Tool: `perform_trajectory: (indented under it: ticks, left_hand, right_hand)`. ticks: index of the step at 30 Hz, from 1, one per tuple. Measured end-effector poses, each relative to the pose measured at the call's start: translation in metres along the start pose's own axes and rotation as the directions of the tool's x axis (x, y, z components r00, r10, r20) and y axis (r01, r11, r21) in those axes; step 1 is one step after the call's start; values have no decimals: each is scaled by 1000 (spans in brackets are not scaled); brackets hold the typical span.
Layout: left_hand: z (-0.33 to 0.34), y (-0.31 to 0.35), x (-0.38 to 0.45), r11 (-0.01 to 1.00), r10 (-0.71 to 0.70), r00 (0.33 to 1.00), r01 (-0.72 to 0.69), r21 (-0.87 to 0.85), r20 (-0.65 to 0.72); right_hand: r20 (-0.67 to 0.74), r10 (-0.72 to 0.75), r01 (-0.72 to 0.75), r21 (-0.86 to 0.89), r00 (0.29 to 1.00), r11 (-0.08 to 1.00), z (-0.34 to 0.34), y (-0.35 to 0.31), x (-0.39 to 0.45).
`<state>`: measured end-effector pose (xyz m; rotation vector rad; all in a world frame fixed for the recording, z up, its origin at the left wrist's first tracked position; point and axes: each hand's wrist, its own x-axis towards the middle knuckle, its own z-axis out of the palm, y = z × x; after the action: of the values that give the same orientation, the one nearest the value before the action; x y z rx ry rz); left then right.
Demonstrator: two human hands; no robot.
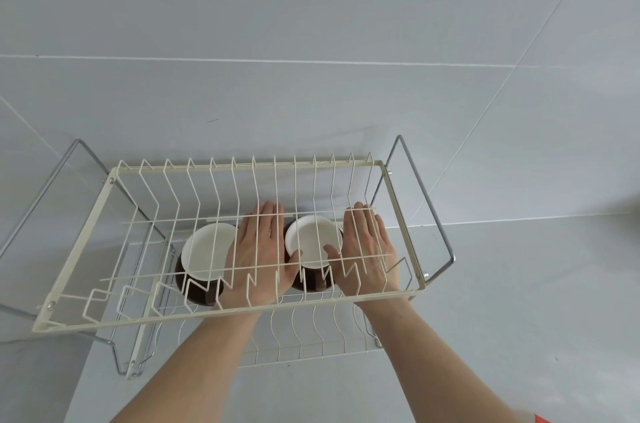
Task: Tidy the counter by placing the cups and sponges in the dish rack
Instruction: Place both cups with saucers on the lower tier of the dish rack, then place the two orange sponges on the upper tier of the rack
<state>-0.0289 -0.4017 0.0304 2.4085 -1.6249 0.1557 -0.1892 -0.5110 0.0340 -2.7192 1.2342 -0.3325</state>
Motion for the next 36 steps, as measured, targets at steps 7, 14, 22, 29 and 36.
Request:
perform_trajectory:
  ticks: [7, 14, 22, 29, 36]
  left_hand:
    - [-1, 8, -30, 1000, -20, 1000, 20, 8, -21]
    - [-32, 24, -81, 991, -112, 992, 107, 81, 55]
    - [-62, 32, -136, 996, -59, 996, 55, 67, 63]
    - [-85, 35, -188, 999, -30, 998, 27, 46, 57]
    - [-114, 35, -250, 999, -2, 1000, 4, -52, 26]
  right_hand:
    - [-40, -66, 65, -22, 997, 998, -16, -6, -29]
    - [-7, -95, 95, 42, 995, 995, -30, -18, -74]
    - [18, -123, 123, -3, 992, 992, -50, -33, -136]
    - [45, -95, 97, -27, 994, 995, -72, -46, -190]
    - [43, -46, 47, -22, 998, 999, -96, -64, -253]
